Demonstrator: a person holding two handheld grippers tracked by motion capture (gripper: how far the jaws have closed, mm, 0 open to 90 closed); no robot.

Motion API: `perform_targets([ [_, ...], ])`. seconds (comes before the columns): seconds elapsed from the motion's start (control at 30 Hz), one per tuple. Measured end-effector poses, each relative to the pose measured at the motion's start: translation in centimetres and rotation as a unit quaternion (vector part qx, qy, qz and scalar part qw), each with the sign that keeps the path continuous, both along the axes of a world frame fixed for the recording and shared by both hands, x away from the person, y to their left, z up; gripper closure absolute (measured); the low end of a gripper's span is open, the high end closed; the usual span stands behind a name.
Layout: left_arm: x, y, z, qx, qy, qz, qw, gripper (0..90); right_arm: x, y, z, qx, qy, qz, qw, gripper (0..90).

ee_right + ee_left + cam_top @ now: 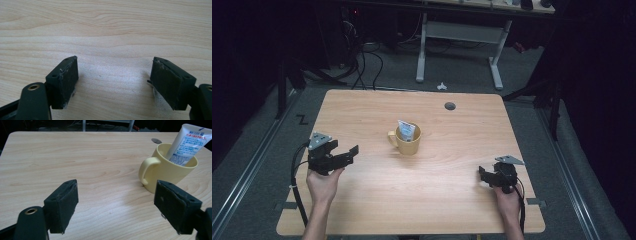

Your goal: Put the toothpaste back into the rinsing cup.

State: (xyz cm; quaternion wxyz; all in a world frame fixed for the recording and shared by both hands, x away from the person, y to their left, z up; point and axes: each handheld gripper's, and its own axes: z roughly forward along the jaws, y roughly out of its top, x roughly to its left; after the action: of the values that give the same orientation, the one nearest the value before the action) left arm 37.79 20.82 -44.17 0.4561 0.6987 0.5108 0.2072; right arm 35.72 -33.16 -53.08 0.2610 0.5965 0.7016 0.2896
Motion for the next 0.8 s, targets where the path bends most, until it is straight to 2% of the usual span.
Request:
perform_targets([
  [0.8,-1.0,0.5,-2.0,-0.009,0.008,0.008,0.9999,20.1,0.0,0.0,0.0,-0.001,0.000,0.001,1.0000,22.7],
])
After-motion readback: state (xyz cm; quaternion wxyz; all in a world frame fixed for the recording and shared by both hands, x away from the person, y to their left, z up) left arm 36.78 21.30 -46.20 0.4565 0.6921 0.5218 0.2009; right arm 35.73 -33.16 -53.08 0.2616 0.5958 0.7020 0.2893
